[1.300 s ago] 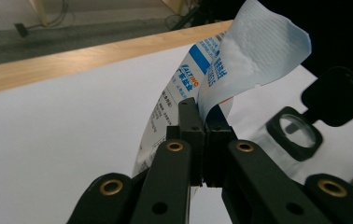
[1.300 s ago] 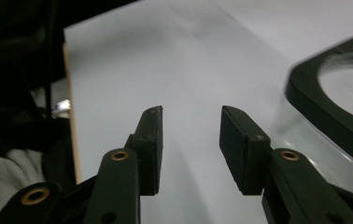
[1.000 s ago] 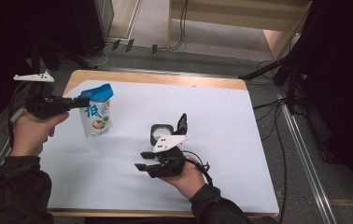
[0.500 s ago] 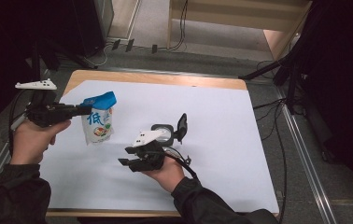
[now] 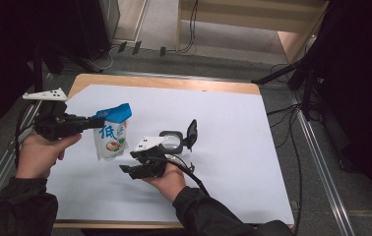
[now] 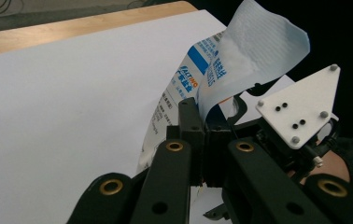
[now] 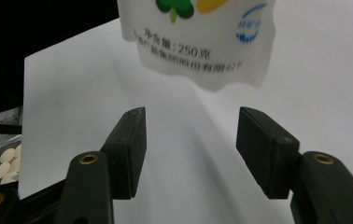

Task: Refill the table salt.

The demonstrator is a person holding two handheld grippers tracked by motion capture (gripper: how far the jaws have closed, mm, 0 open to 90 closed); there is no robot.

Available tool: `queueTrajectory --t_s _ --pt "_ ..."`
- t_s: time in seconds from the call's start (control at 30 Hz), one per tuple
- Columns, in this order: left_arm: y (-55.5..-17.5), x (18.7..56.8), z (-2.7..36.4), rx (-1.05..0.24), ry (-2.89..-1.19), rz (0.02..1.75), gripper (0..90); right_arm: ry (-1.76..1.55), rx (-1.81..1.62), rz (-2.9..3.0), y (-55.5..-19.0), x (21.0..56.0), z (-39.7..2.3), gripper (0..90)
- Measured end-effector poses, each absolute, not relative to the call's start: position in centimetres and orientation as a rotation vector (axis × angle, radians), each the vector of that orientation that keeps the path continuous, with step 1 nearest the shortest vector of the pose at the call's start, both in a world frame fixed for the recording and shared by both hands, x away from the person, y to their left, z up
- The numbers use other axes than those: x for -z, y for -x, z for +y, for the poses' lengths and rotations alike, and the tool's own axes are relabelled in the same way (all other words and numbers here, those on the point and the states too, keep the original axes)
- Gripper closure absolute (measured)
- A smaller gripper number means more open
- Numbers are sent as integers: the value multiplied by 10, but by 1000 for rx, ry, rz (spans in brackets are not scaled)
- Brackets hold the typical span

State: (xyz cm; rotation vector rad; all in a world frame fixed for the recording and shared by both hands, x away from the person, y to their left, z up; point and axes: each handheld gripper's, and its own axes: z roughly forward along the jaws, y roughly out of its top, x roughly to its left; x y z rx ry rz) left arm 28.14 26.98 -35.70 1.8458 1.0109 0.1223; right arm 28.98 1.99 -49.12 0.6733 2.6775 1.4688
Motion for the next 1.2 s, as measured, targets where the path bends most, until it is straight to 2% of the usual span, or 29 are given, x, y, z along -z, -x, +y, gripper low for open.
queueTrajectory --t_s 0.53,1.1,1.2 --pt "-276 346 244 -66 -1878 937 900 -749 -1468 2663 -294 494 17 451" --pt "-260 337 249 -17 -1845 936 900 -749 -1455 2632 -296 500 24 475" --pt "-260 338 250 -8 -1837 949 900 -742 -1470 2617 -295 498 25 503"
